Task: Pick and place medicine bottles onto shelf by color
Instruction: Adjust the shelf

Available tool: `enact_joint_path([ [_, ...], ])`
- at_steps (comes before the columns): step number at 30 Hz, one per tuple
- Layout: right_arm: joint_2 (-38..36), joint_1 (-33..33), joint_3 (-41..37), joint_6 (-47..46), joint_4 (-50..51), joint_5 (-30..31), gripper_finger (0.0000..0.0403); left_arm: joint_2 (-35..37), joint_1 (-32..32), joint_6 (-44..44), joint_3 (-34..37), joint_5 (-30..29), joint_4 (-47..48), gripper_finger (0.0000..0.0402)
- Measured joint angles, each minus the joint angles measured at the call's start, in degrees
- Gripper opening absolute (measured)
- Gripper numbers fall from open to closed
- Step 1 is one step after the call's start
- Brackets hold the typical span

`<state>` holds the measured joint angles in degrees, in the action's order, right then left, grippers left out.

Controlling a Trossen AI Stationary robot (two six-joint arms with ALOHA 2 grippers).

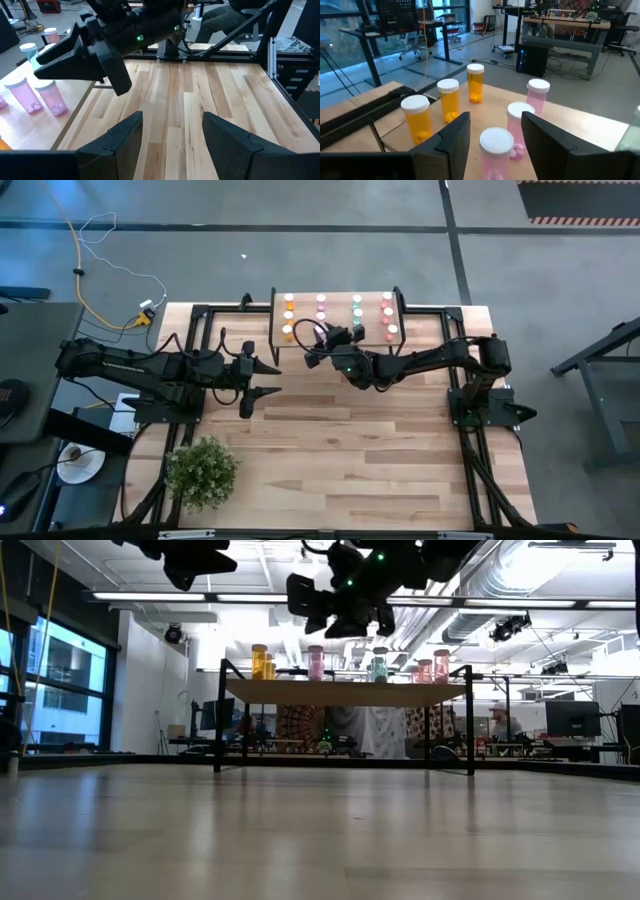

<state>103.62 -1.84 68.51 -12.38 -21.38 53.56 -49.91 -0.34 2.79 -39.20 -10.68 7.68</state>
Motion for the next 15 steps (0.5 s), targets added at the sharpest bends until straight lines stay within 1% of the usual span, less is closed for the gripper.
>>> enact_joint_path([
  [7, -1.54, 1.82, 0.00, 4.01, 0.68, 0.97, 0.0170, 0.00, 0.00, 0.00, 0.00, 0.00, 0.28, 0.0197],
  [13, -6.46, 5.38, 0.00, 9.66, 3.44, 3.82, 0.0170, 0.02, 0.00, -0.02, 0.00, -0.12, 0.26, 0.0197],
  [15, -8.50, 6.25, 0.00, 9.93, 5.32, 4.10, 0.0170, 0.02, -0.01, -0.02, 0.00, -0.27, 0.27, 0.0197],
])
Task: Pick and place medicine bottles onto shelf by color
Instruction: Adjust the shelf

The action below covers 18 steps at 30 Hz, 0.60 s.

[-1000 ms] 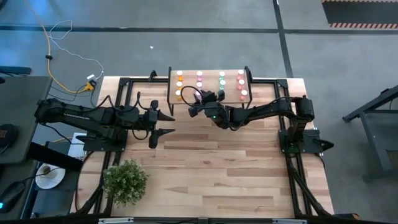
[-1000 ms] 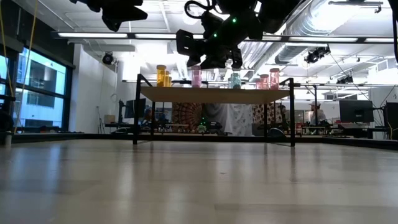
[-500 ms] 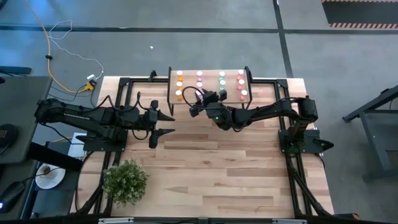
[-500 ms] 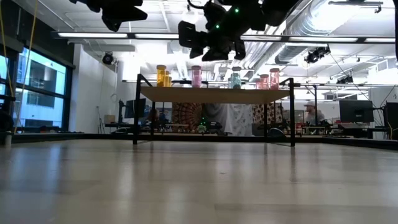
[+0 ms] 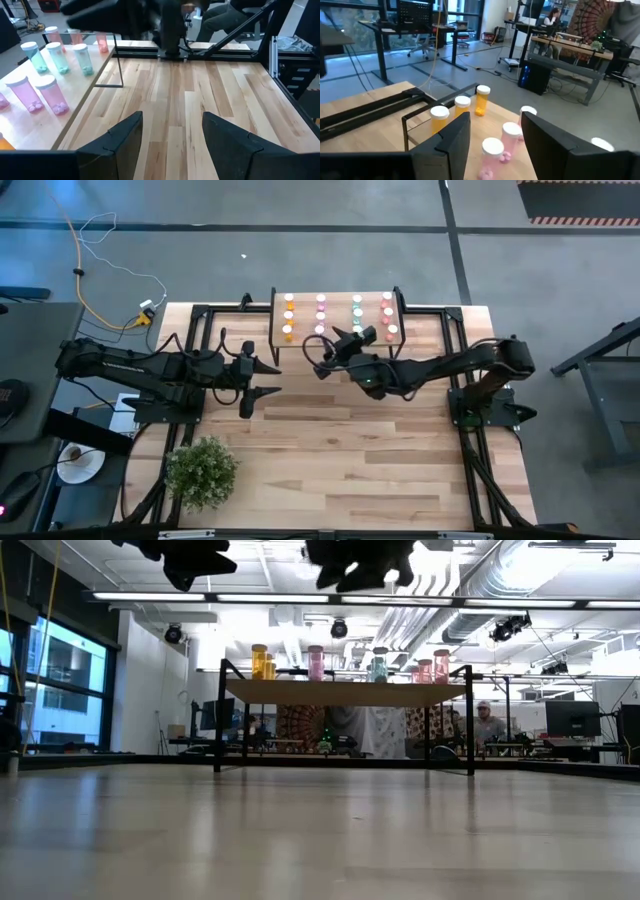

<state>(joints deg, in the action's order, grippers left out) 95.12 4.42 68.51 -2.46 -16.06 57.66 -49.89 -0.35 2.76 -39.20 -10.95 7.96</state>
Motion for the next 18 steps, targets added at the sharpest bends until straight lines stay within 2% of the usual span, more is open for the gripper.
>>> enact_joint_path([
  [18, -14.67, 2.01, 0.00, -4.84, 27.80, 0.19, 0.0170, 0.36, 0.00, -2.34, 0.00, -0.21, 0.52, 0.0197],
])
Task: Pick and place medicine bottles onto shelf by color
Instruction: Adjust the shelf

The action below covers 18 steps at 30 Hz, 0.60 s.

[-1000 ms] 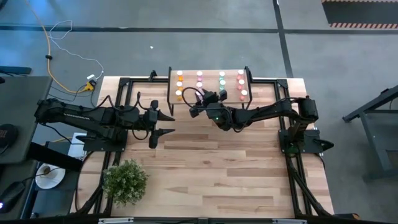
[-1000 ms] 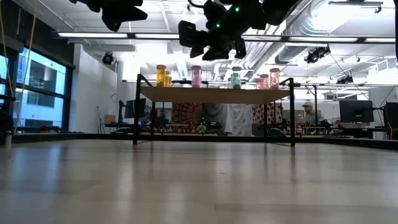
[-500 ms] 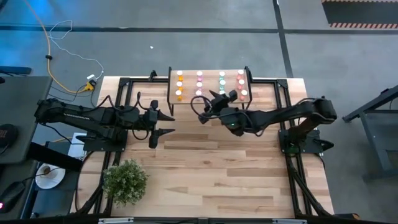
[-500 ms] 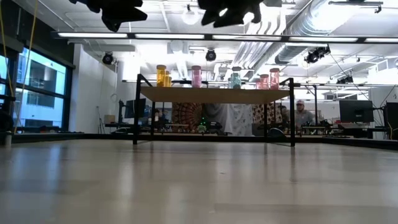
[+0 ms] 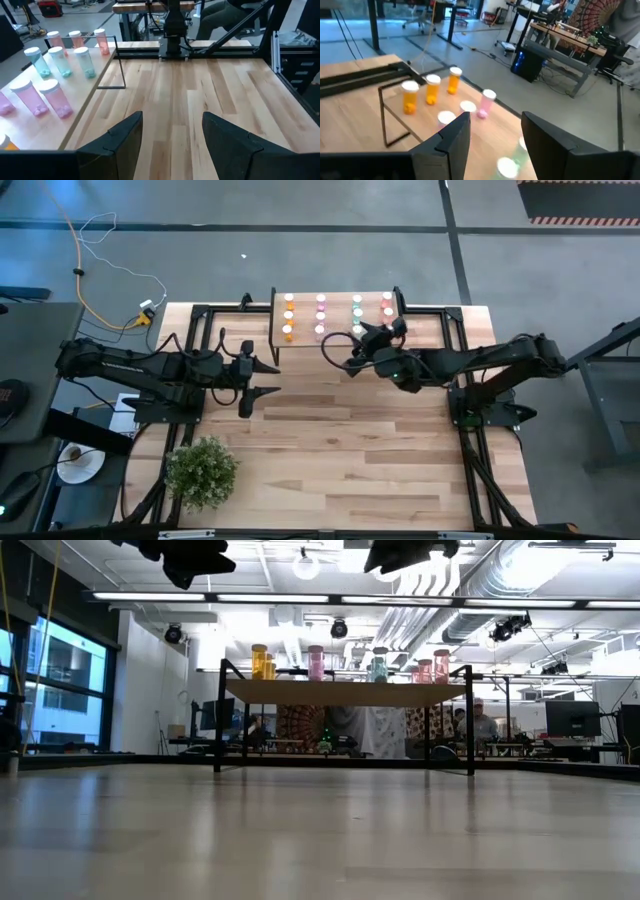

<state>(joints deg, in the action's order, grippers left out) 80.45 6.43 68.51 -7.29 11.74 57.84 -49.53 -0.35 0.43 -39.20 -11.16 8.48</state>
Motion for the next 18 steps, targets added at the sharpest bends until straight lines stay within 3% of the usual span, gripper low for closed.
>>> enact_joint_path([
  [3, -2.46, 0.12, 0.00, -0.95, 5.52, 0.30, 0.0170, 0.62, 0.01, 0.00, 0.01, -1.65, 1.30, 0.0197],
  [10, -8.04, -0.03, 0.00, -8.27, 21.69, 4.43, 0.0170, 5.05, -0.01, 1.95, 0.00, -14.89, 7.85, 0.0197],
  [14, -10.49, -0.04, 0.00, -16.53, 32.37, 8.85, 0.0170, 8.21, -0.01, 3.65, 0.00, -18.91, 11.41, 0.0197],
  [18, -11.76, -0.06, 0.00, -29.09, 44.78, 10.96, 0.0170, 10.36, -0.01, 7.52, 0.00, -19.12, 14.57, 0.0197],
])
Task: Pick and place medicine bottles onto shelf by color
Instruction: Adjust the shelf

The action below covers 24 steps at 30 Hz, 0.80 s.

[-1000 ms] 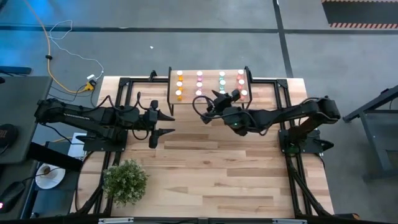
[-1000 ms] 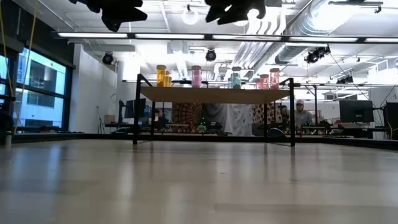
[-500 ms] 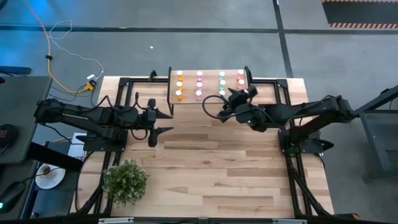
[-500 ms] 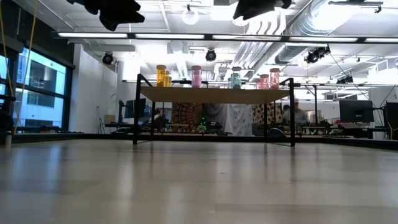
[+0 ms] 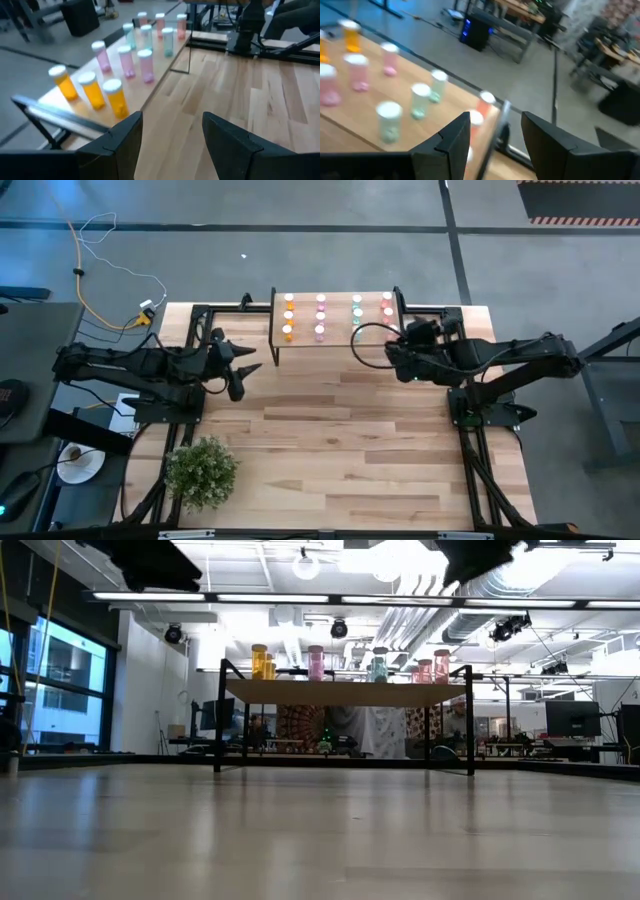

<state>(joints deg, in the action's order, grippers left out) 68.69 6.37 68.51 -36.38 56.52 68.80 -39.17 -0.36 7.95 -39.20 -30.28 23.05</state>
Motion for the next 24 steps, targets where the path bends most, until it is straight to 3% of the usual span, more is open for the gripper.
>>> enact_joint_path([
  [9, 0.31, 1.32, 0.02, -28.78, 24.31, -2.70, 0.0170, -2.03, 0.00, 4.15, 0.00, 2.57, 3.40, 0.0197],
  [15, 0.32, 2.78, -0.30, -33.83, 26.43, -6.97, 0.0170, -4.78, 0.00, 5.40, 0.00, 3.37, 4.52, 0.0197],
  [24, 0.11, 6.67, -10.25, -45.75, 26.96, -9.11, 0.0170, -5.71, 0.02, 4.95, 0.00, 7.76, 4.63, 0.0197],
])
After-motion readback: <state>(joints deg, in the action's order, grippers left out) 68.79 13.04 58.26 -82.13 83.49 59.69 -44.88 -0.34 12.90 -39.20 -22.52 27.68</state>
